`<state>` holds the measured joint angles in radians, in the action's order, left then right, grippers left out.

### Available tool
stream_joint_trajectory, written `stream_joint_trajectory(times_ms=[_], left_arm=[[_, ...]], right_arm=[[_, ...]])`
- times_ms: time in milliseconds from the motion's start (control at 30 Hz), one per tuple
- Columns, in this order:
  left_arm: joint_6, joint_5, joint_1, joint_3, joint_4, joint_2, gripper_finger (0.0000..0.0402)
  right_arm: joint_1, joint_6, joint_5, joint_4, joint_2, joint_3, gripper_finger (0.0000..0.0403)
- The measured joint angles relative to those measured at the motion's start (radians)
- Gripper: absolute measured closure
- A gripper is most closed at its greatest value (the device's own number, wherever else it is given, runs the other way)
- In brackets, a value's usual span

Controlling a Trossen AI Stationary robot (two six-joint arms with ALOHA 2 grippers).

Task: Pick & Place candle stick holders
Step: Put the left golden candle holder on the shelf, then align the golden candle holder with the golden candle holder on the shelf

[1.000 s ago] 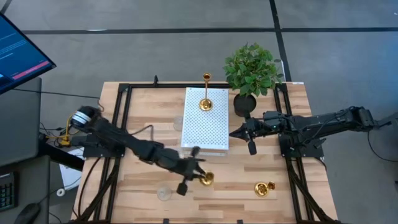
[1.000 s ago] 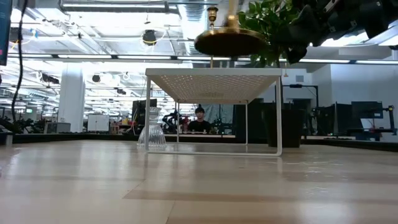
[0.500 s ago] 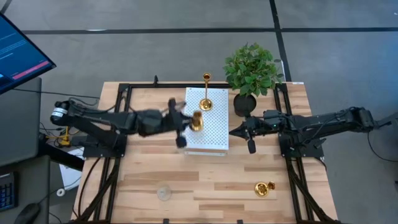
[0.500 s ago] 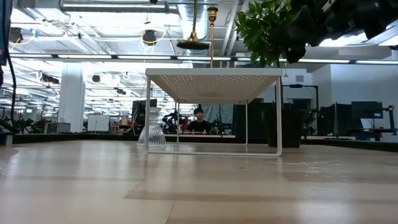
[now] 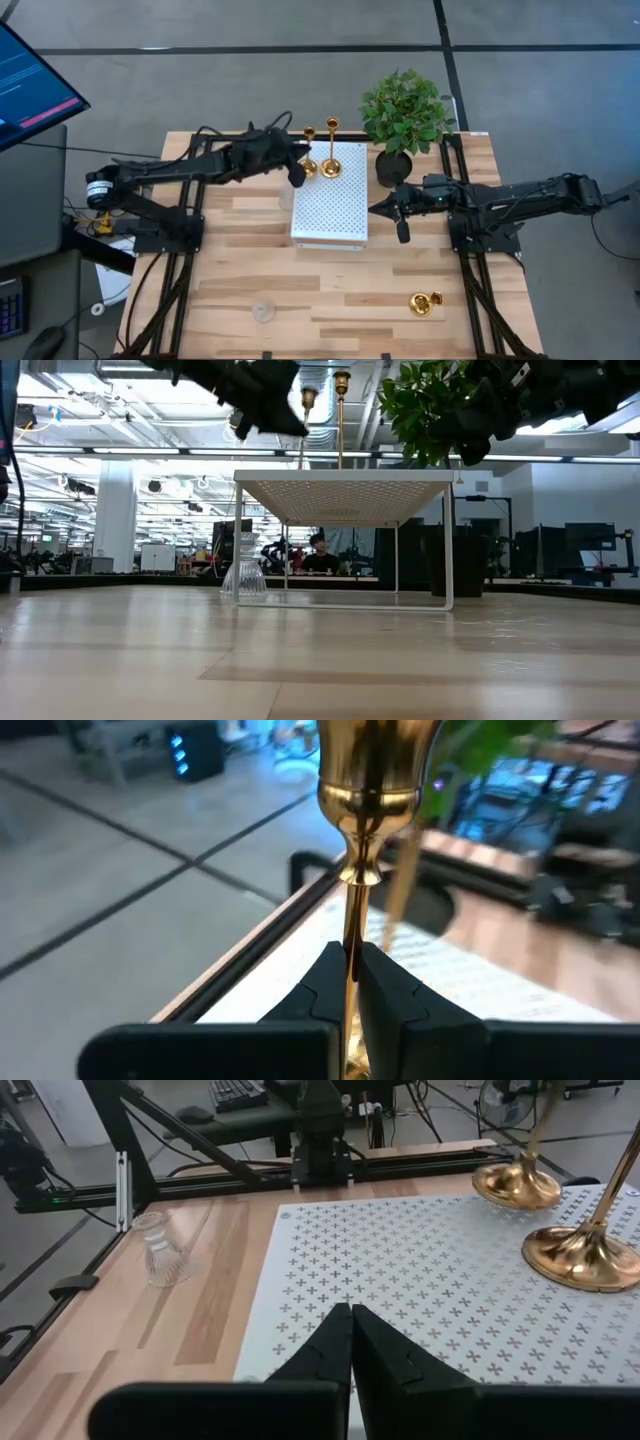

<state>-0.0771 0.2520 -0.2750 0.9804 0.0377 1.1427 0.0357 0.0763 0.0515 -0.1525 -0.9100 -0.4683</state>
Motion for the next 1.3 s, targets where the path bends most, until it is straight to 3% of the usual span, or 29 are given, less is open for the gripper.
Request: stream_joint_trajectory(times_ms=[333, 967, 1300], left_arm=[[-0.037, -0.018, -0.007, -0.062, 0.077, -0.001, 0.0391], [-0.064, -0.041, -0.007, -0.063, 0.073, -0.001, 0.0390], [-0.131, -0.061, -0.007, -0.063, 0.068, -0.001, 0.0323]], right_arm=[[0.000, -0.003, 0.000, 0.009, 0.000, 0.000, 0.0403], [0.000, 0.003, 0.000, 0.011, 0.000, 0.000, 0.0403], [0.000, 0.003, 0.000, 0.021, 0.000, 0.000, 0.0403]])
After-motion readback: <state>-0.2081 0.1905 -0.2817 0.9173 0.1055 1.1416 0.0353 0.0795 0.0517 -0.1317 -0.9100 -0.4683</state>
